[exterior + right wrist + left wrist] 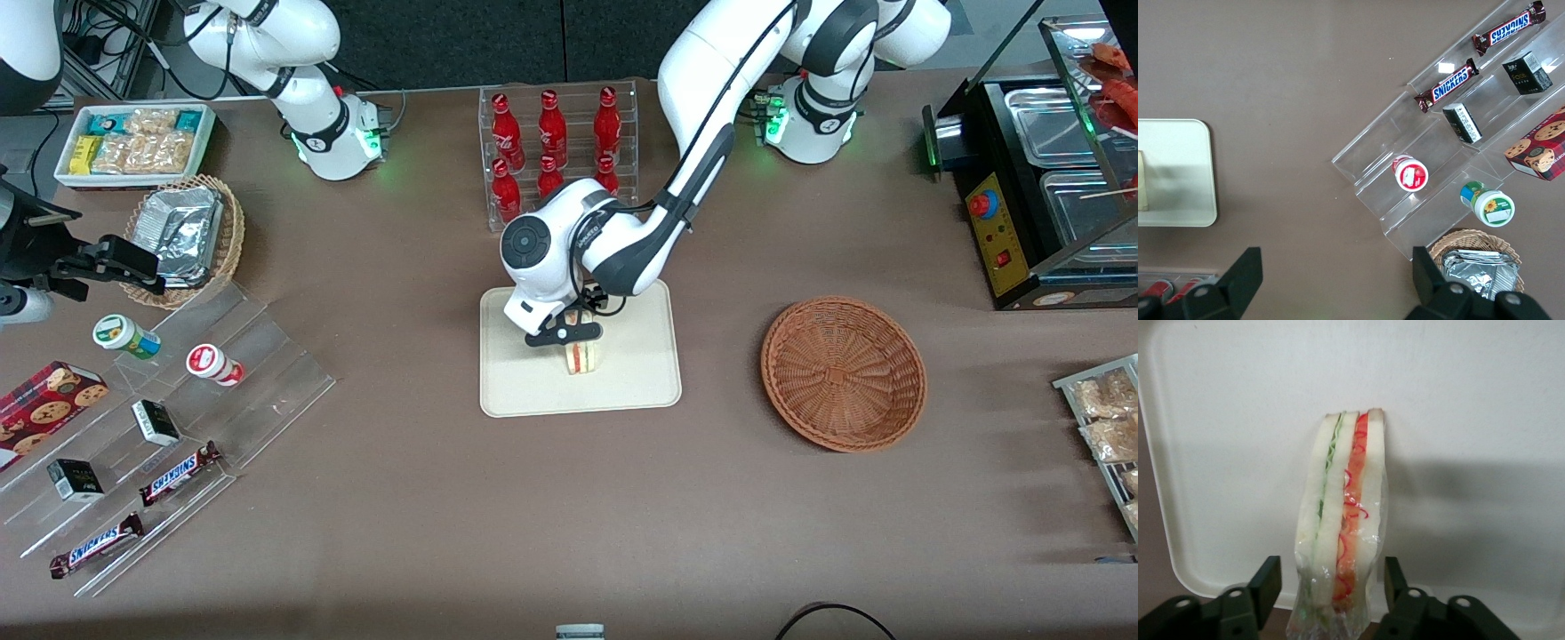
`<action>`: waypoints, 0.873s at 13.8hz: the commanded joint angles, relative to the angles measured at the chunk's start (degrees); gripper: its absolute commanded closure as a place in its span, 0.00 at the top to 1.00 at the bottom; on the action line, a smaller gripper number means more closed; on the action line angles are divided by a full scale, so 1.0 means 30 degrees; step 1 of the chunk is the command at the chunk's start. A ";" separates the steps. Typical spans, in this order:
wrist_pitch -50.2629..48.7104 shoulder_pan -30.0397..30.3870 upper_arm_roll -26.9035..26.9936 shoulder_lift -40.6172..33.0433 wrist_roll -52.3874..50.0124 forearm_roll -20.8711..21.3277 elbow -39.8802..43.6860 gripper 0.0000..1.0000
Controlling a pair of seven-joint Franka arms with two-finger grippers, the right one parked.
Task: Place sandwich from basket to tray
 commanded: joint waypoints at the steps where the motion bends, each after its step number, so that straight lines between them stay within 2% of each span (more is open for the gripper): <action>1: -0.2145 0.0509 0.0287 -0.1739 -0.0436 0.0246 0.0283 1.00; 5: -0.5689 0.3085 0.0668 -0.6043 -0.0205 -0.0075 0.0254 1.00; 6: -0.6598 0.4021 0.0697 -0.7155 0.0522 -0.0627 0.0225 1.00; 10: -1.1490 0.8560 0.0726 -1.0500 0.6081 -0.1073 0.0049 1.00; 12: -1.2231 1.0147 0.0726 -1.1614 0.8284 -0.0839 -0.0678 1.00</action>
